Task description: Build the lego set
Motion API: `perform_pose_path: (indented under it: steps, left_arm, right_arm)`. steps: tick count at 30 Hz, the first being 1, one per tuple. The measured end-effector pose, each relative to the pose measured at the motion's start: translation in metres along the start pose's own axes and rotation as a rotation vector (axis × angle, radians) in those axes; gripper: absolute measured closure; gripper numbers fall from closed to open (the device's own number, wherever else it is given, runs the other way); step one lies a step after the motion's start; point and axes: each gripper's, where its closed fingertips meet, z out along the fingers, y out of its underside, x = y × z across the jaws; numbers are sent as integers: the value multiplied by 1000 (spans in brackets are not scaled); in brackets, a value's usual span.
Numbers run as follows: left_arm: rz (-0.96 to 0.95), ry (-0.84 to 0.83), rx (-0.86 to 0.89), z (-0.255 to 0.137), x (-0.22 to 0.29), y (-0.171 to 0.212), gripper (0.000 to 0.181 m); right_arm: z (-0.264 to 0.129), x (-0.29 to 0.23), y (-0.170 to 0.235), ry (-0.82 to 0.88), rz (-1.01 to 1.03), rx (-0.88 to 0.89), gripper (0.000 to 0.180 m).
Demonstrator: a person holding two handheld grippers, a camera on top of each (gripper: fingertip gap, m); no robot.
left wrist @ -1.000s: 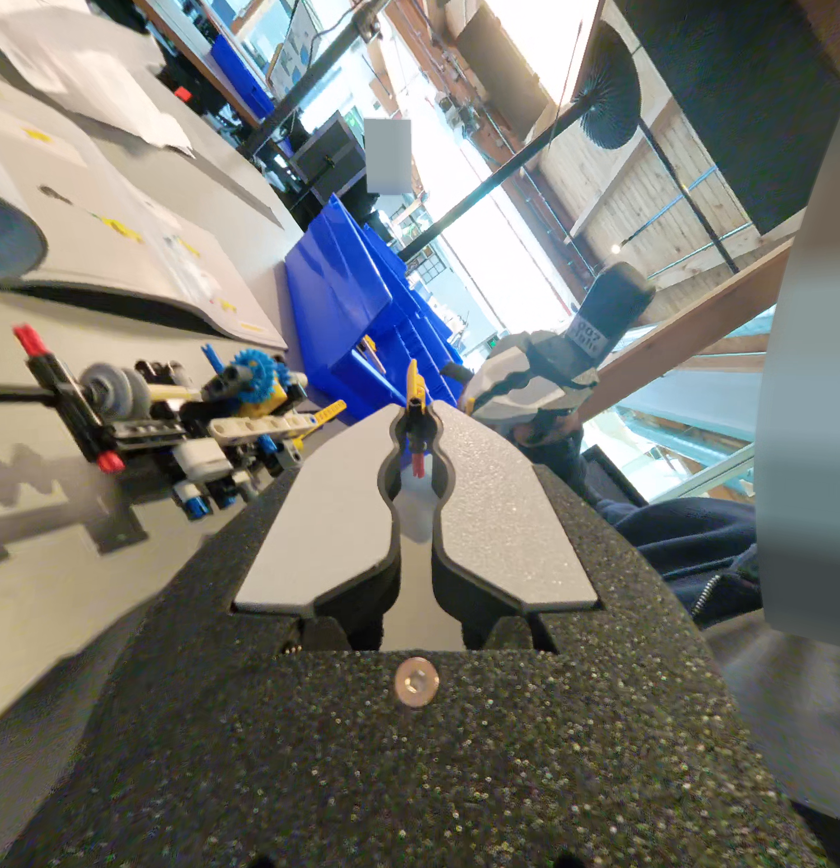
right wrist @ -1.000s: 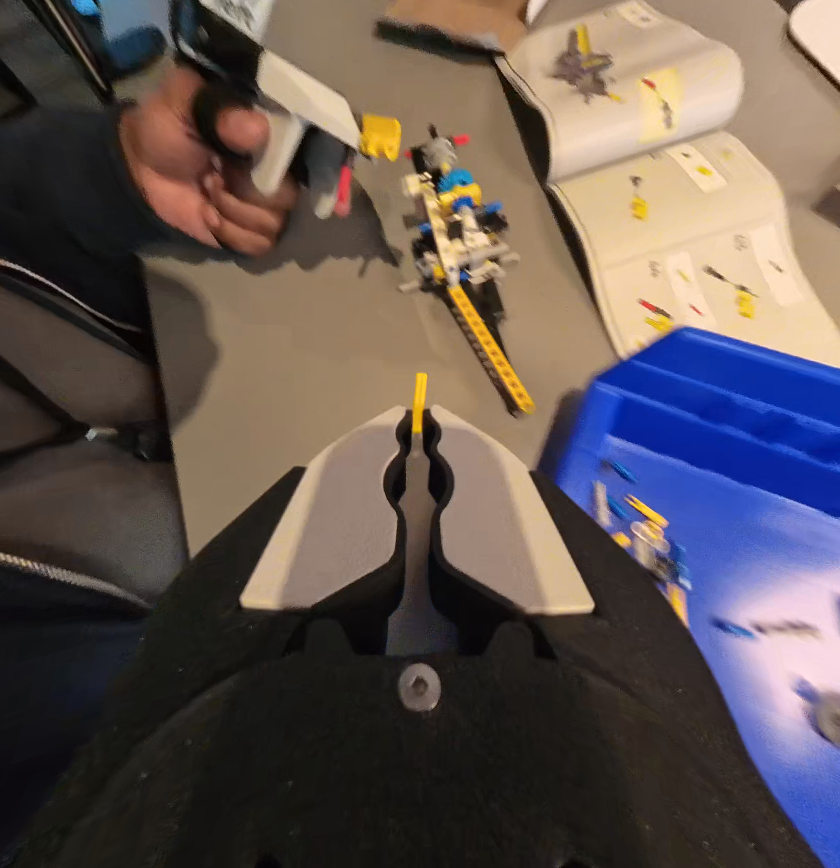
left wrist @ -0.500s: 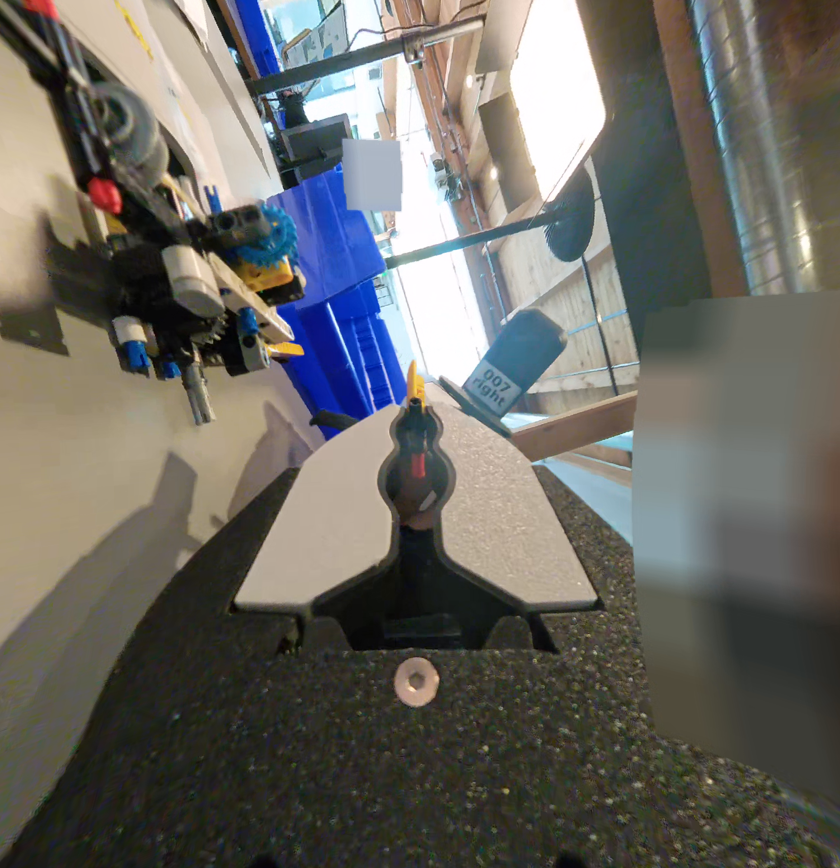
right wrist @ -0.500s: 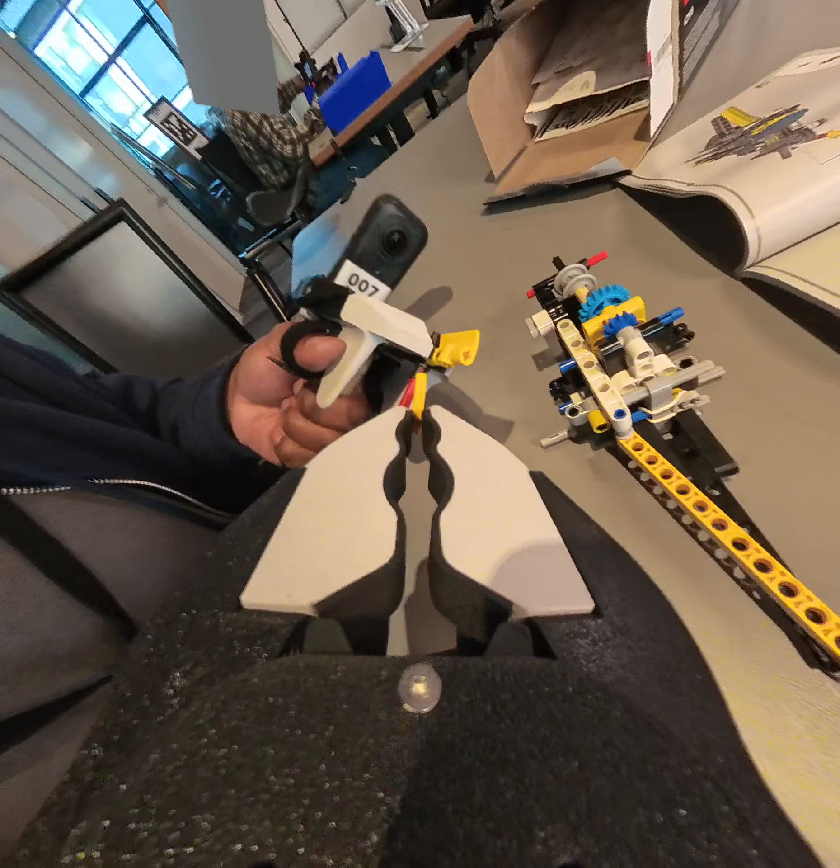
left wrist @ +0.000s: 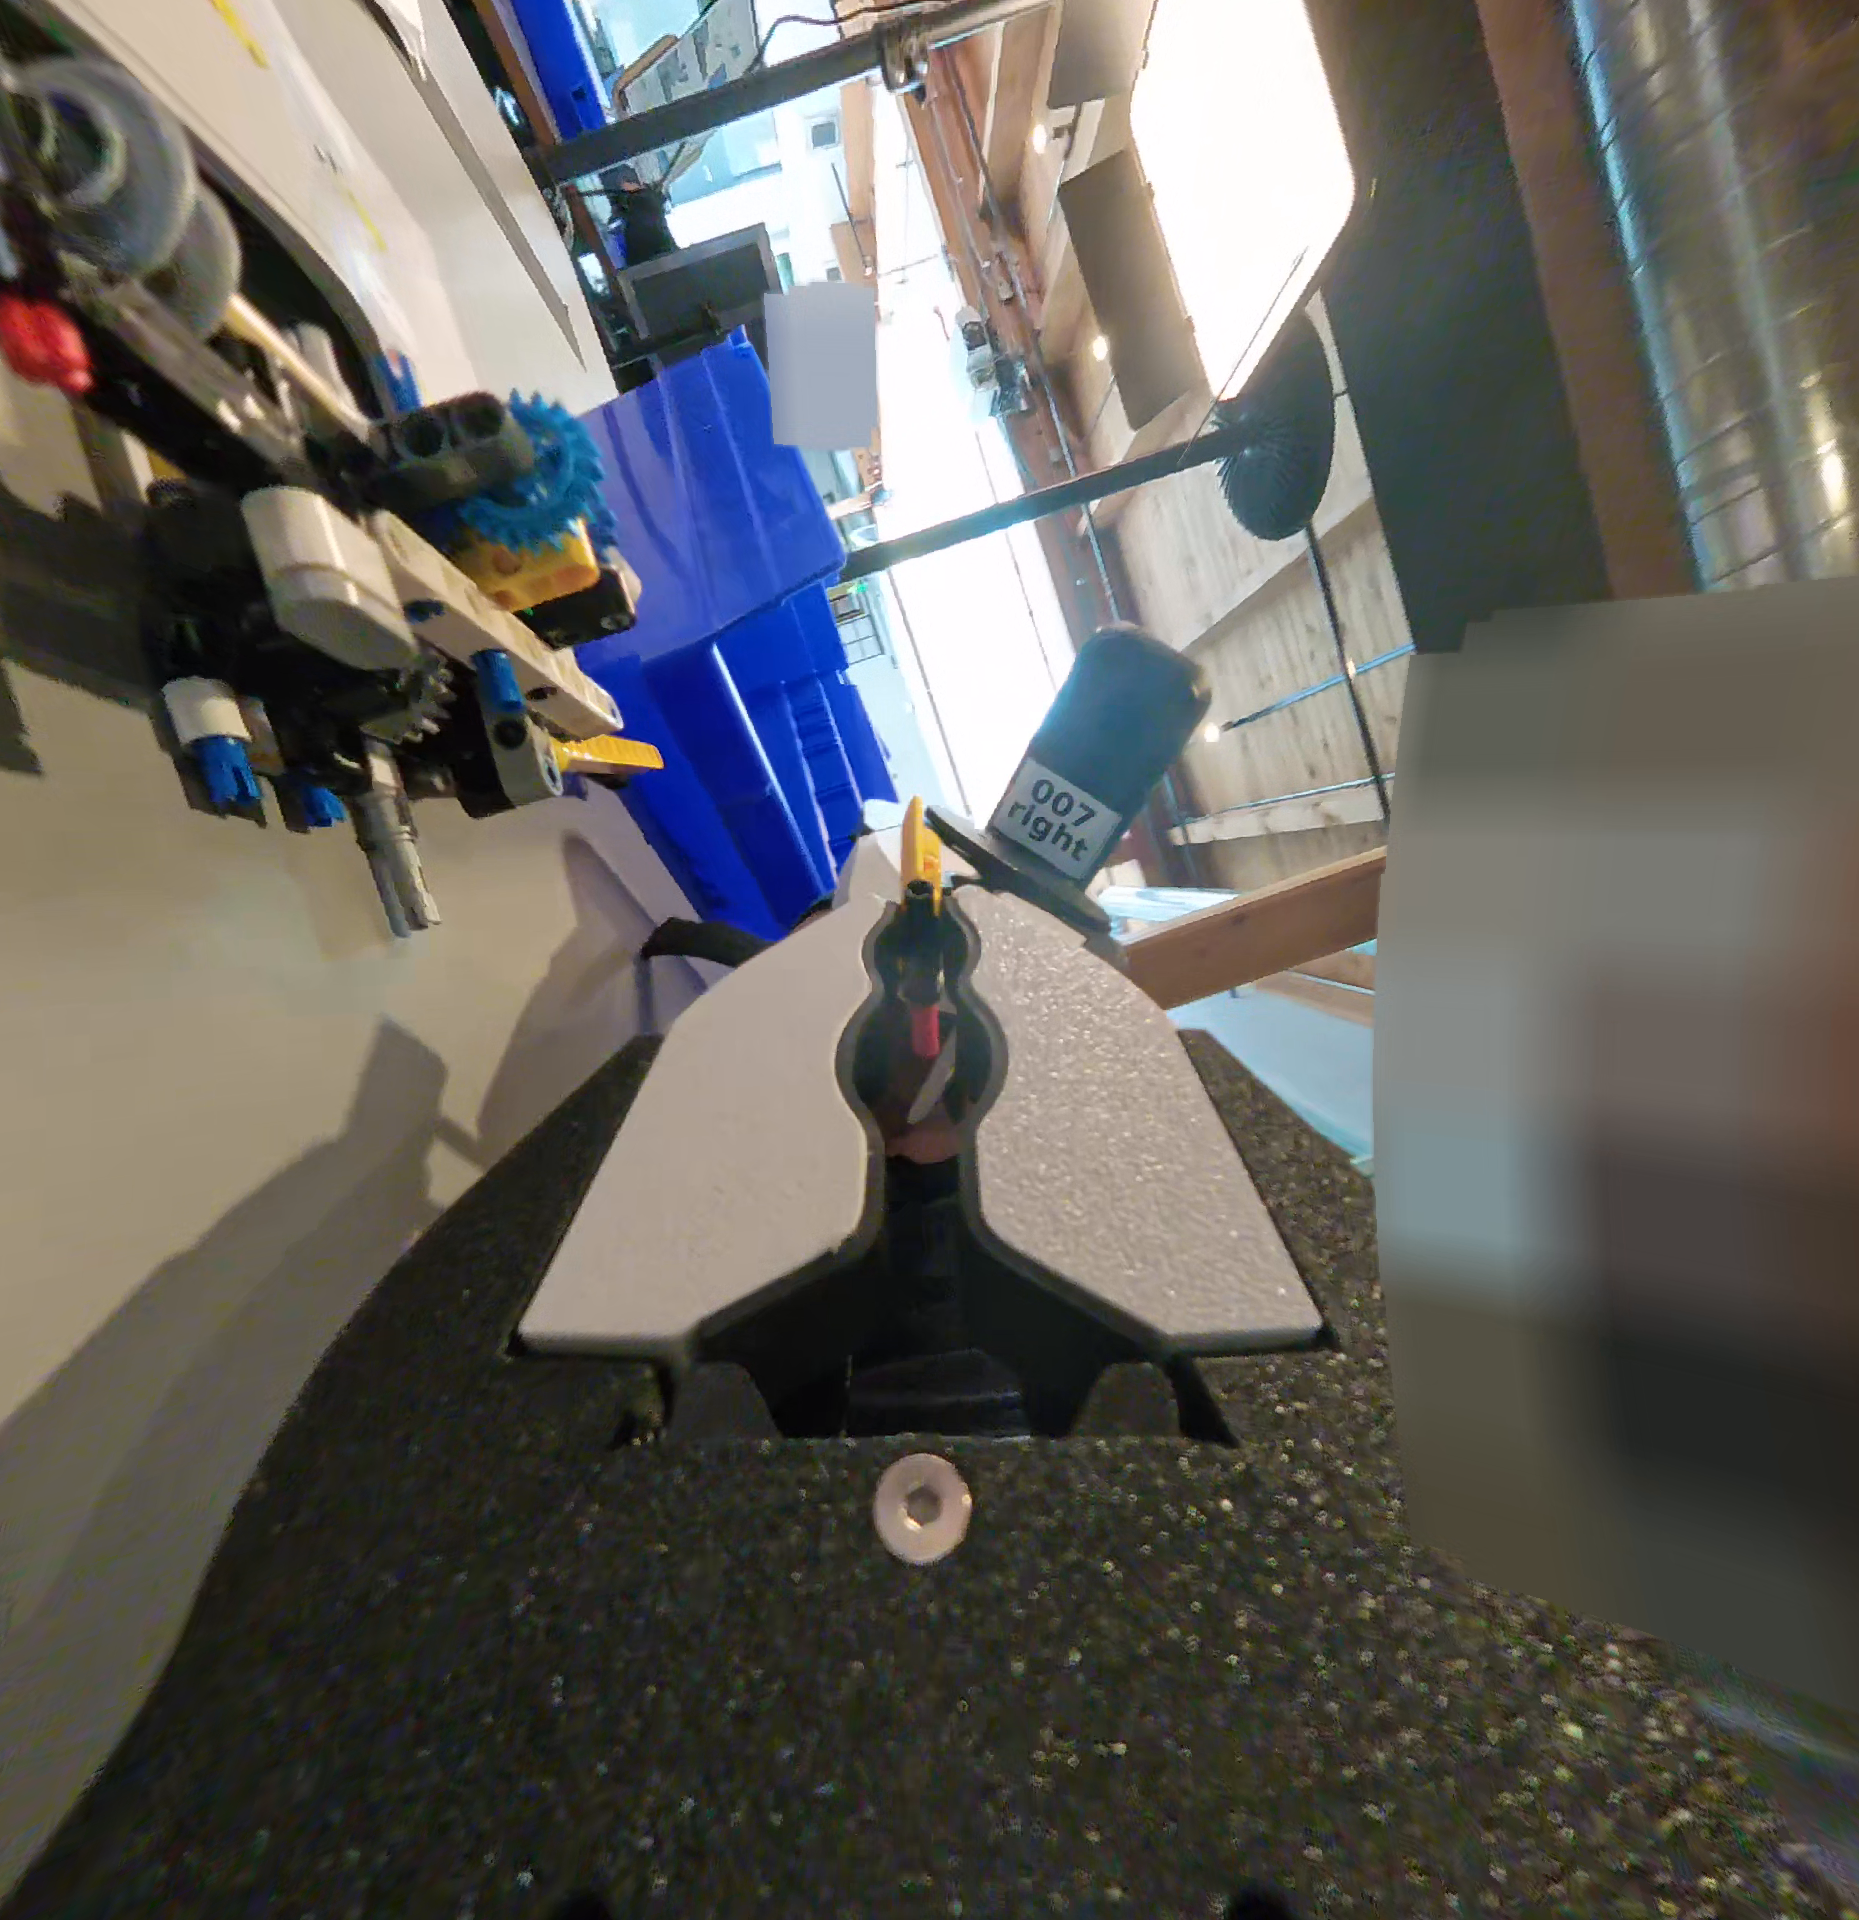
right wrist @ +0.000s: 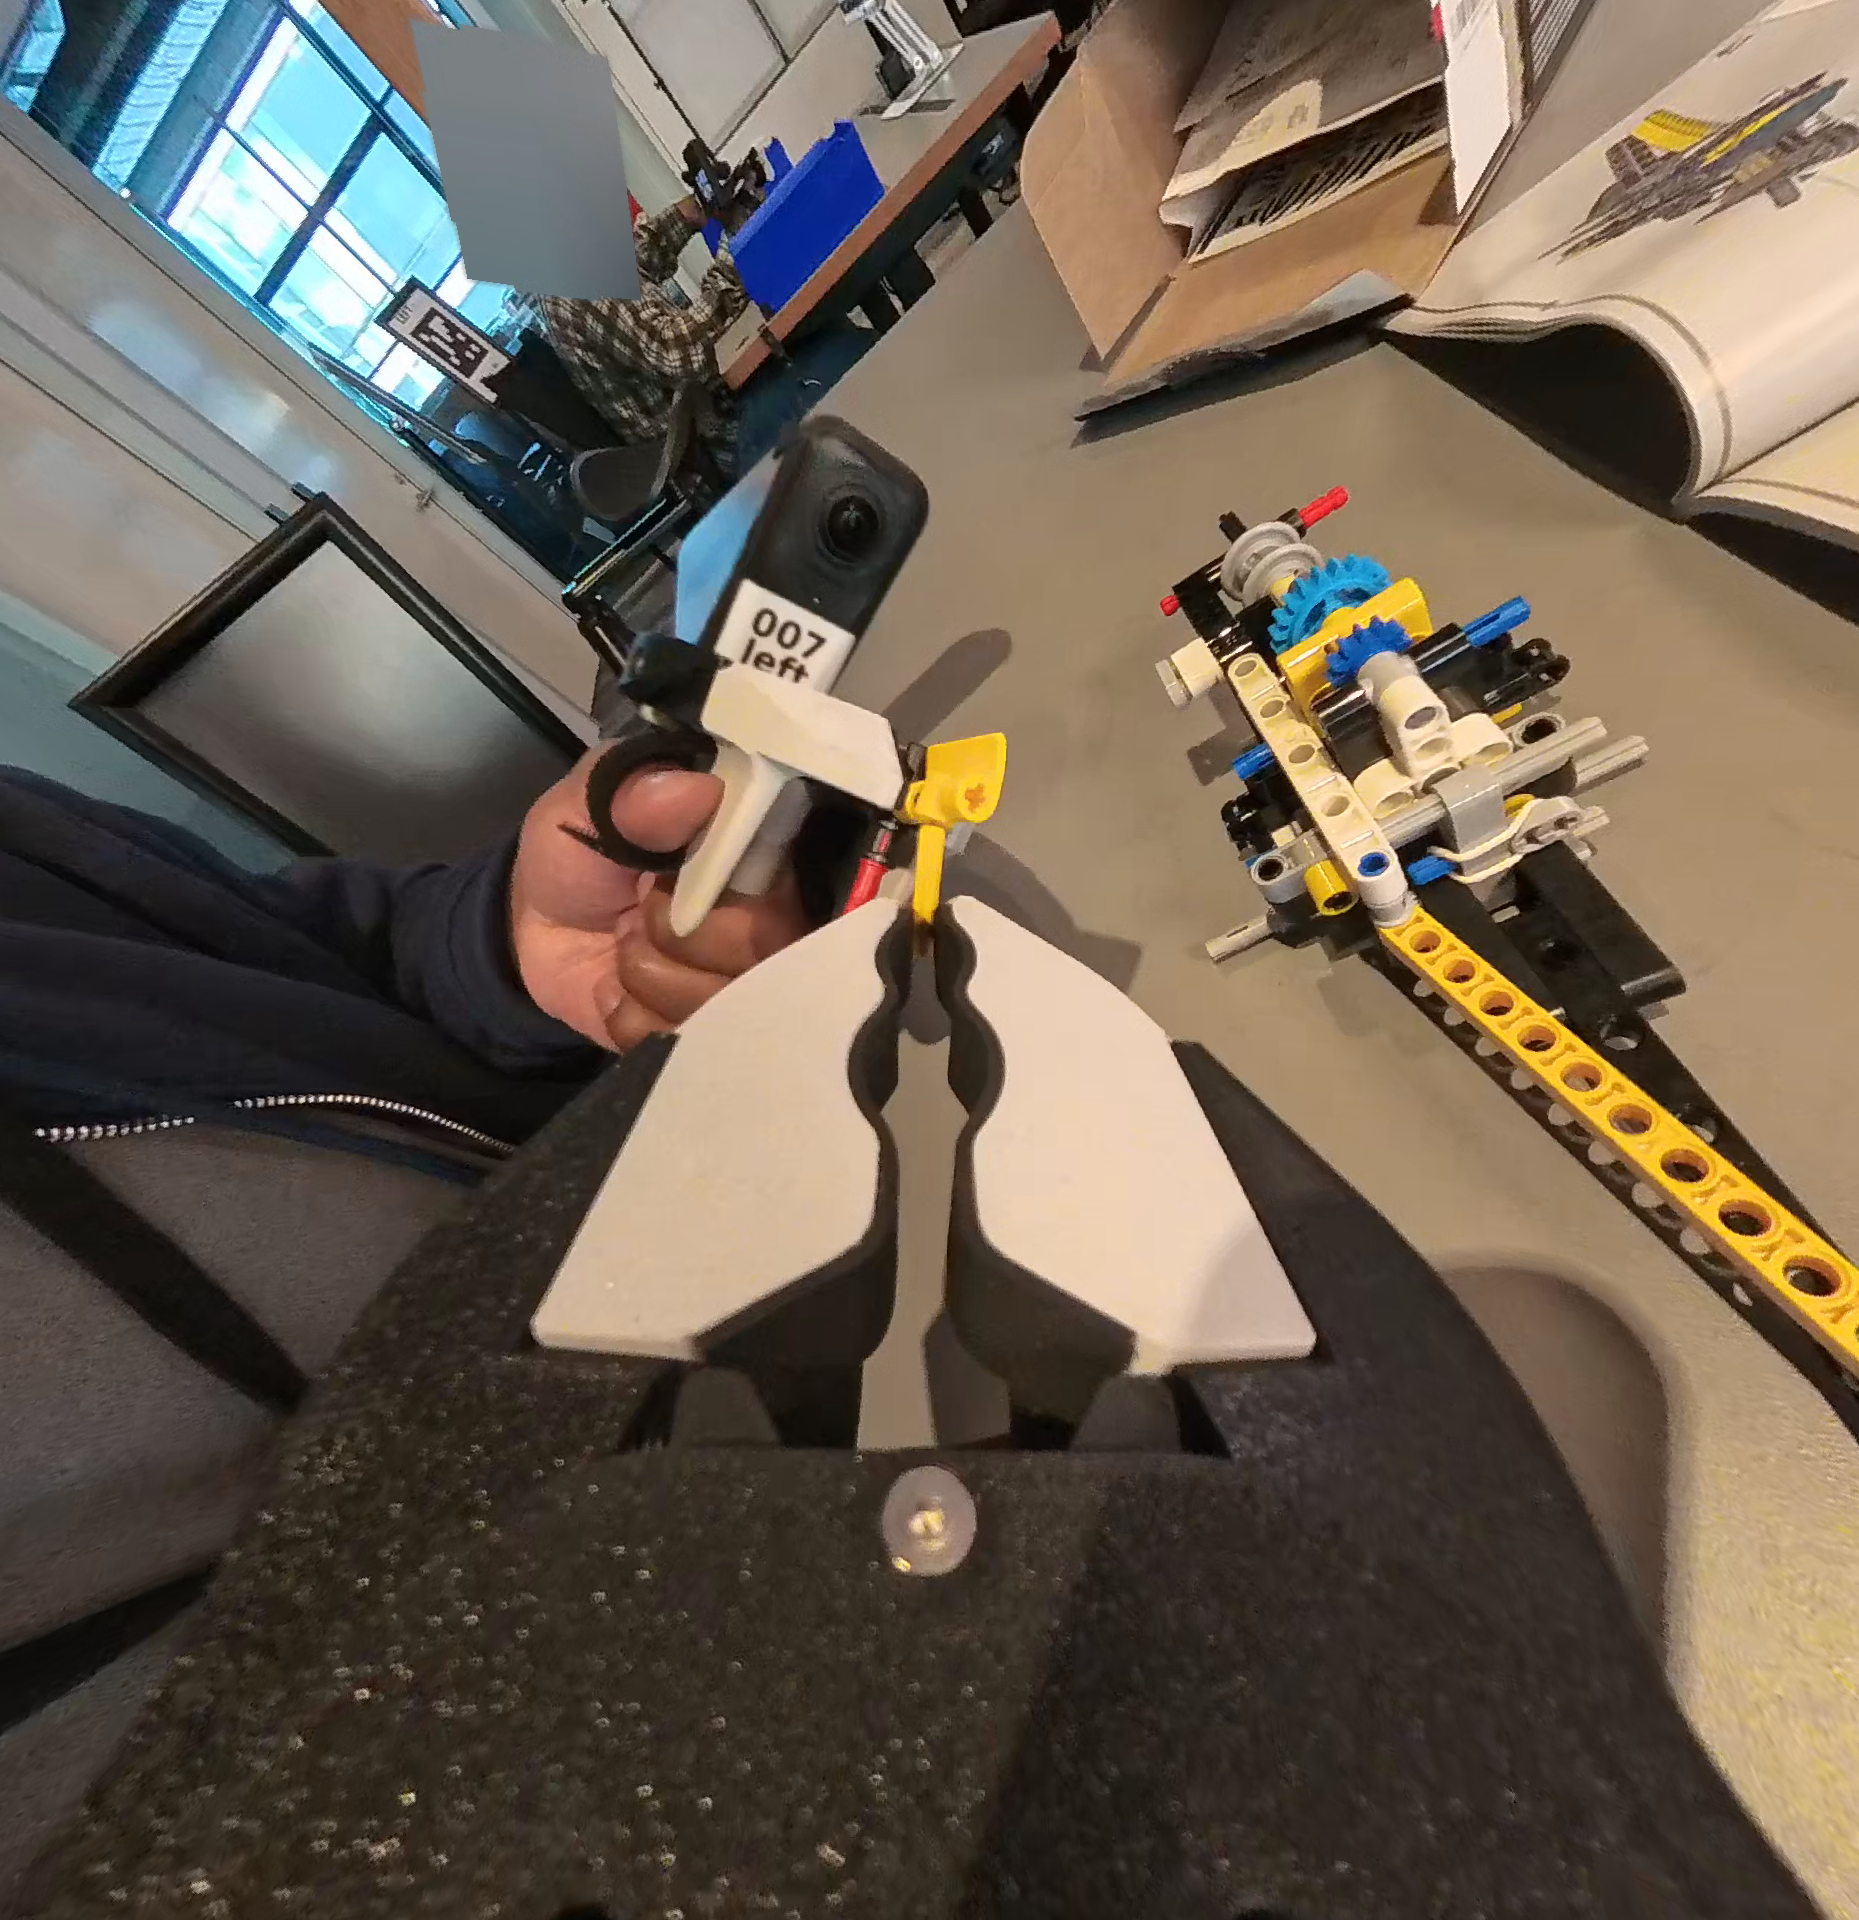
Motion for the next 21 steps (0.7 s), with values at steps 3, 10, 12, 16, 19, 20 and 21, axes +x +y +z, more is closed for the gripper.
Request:
perform_pose_path:
  steps: [3,10,12,16,19,20,21]
  left_arm:
    - [67,-31,-23,1,0,1,174]
    - [247,-84,-108,2,2,6,173]
    - [305,-113,-137,1,1,7,173]
    - [362,-168,-162,-1,-4,8,173]
    - [375,-201,-170,-2,-7,9,173]
    - [383,-212,-176,-2,-9,9,173]
    - [391,-225,-185,-2,-10,10,174]
  right_arm:
    - [-1,-1,0,-17,8,3,176]
    - [-3,-4,2,-60,36,-1,176]
    - [-2,-4,3,-53,30,-8,176]
    - [0,1,6,-2,-7,-24,176]
    - [1,4,7,46,-45,-32,176]
    - [1,5,7,59,-56,-33,176]
    - [1,6,7,74,-71,-35,176]
